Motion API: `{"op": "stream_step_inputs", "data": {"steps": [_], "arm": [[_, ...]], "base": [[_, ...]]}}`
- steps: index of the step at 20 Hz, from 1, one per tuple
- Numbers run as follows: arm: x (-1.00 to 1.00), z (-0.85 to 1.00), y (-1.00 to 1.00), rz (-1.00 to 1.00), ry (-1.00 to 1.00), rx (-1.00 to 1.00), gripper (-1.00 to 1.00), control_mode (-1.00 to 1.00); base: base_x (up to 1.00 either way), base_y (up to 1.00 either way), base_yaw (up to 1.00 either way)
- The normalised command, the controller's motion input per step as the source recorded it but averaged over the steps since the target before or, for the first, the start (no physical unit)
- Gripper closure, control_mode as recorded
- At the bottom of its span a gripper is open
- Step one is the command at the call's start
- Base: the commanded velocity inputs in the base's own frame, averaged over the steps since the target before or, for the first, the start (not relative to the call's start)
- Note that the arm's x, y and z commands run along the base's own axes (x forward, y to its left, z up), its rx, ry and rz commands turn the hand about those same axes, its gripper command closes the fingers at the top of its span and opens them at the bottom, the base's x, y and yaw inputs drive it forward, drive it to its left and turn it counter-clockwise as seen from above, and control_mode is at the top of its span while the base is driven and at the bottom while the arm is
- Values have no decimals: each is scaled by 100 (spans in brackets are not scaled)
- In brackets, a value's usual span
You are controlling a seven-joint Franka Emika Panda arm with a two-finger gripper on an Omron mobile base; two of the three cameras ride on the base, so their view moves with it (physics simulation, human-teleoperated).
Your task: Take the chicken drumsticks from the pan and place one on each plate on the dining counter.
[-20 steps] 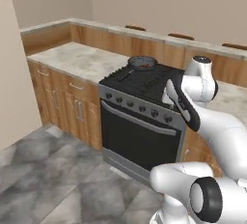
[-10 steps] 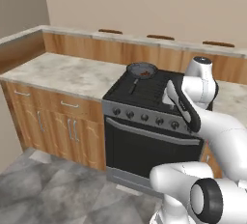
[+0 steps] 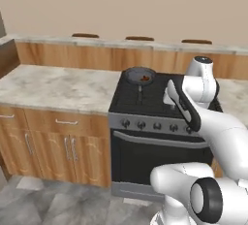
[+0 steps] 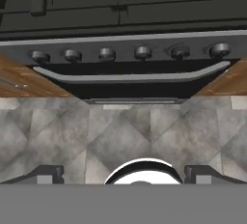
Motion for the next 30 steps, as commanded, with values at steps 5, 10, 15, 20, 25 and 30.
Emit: {"op": "stream_step_inputs", "data": {"steps": [5,10,15,20,25,30], "arm": [[0,0,0,0,0,0,-100,100],[0,0,0,0,0,0,-100,100],[0,0,0,0,0,0,-100,100],[0,0,0,0,0,0,-100,100],[0,0,0,0,0,0,-100,100],[46,3,21,-20,-10,-11,-100,-100]], "base": [[53,49,-37],[71,42,-33],[55,40,-28],[52,47,-26],[41,38,-24],[0,0,0]]}}
